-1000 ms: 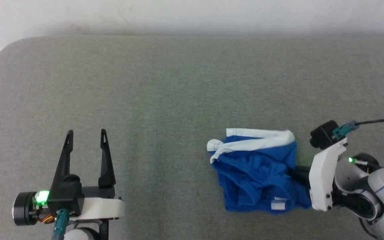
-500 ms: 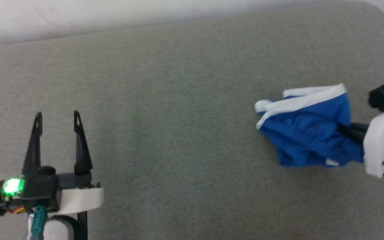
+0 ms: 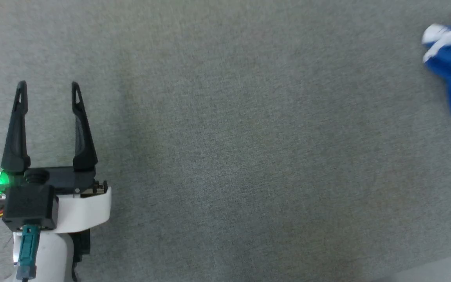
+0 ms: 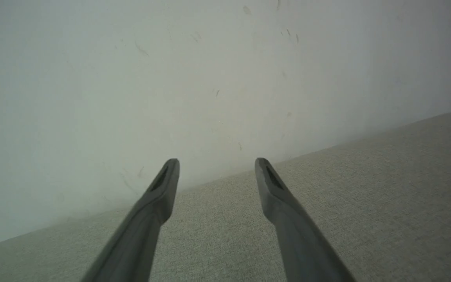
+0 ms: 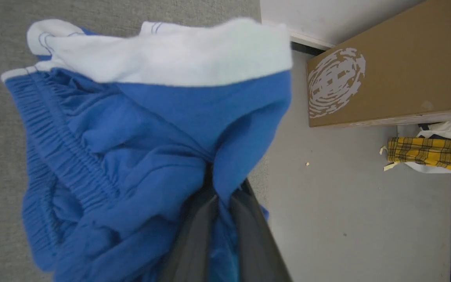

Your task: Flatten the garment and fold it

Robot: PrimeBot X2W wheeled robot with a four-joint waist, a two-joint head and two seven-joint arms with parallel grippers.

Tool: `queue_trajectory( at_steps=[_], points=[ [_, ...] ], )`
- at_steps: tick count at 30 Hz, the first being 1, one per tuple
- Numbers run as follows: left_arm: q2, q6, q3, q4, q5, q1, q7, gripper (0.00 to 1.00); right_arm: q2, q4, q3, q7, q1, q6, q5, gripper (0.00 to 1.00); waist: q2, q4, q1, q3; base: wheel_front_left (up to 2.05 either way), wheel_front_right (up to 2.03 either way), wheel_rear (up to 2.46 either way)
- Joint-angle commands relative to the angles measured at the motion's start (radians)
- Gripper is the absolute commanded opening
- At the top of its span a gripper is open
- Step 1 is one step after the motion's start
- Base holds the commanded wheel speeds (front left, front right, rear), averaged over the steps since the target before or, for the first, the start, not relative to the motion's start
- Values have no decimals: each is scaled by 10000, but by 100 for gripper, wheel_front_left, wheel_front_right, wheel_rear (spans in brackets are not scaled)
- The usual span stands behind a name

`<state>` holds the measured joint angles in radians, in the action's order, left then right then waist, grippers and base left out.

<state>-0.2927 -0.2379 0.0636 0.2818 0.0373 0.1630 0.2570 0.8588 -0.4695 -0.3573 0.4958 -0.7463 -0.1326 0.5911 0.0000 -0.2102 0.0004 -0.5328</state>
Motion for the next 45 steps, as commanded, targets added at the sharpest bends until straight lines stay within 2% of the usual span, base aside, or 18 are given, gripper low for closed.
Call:
queue_trajectory(
  at_steps=[1, 7, 8, 9, 13, 17, 19, 25, 30, 39, 45],
  points=[
    [-113, -119, 47, 134, 137, 209, 47, 100, -148, -431, 265, -178, -429, 19, -197, 0, 0, -113, -4, -1036, 0, 0, 0],
    [-230, -343, 222, 185, 53, 372, 47, 100, -631, -1724, 554, -456, -1100, 19, -1023, 0, 0, -28, -4, -1140, 0, 0, 0],
    [-217, -385, 265, 150, 30, 389, 47, 100, -696, -1932, 626, -576, -1168, 19, -1215, 47, 0, -9, -4, -1065, 0, 0, 0],
    [-201, -430, 307, 117, 7, 400, 47, 100, -726, -2134, 699, -690, -1224, 19, -1444, 100, 0, 16, -4, -958, 0, 0, 0],
    [-113, -568, 437, -117, -167, 315, 47, 100, -640, -2564, 1049, -1452, -1401, 19, -2557, 100, 0, 162, -4, -215, 0, 0, 0],
    [11, -721, 483, -405, -335, -36, 47, 100, -671, -2103, 1533, -2722, -1536, 19, -3446, 100, 0, 301, -4, 692, 0, 0, 0],
    [79, -775, 395, -561, -494, -252, 47, 100, -920, -1729, 2014, -3393, -1593, 19, -3807, 100, 0, 376, -4, 1107, 0, 0, 0],
    [334, -729, 213, -1022, -806, -888, 47, 100, -2188, -106, 2983, -5599, -1082, 19, -4376, 100, 0, 831, -4, 2227, 0, 0, 0],
    [576, -508, 87, -1445, -998, -1283, 47, 100, -3674, 1247, 3647, -7228, 92, 19, -4958, 100, 0, 1357, -4, 3076, 0, 0, 0],
    [939, -140, -38, -2164, -996, -1826, 47, 100, -5929, 3548, 3528, -7569, 2893, 19, -4654, 100, 0, 1927, -4, 4031, 0, 0, 0],
    [1195, 167, -27, -2599, -993, -1951, 47, 100, -7176, 4005, 3417, -7573, 5049, 19, -4320, 100, 0, 2156, -4, 4405, 0, 0, 0]
  ],
)
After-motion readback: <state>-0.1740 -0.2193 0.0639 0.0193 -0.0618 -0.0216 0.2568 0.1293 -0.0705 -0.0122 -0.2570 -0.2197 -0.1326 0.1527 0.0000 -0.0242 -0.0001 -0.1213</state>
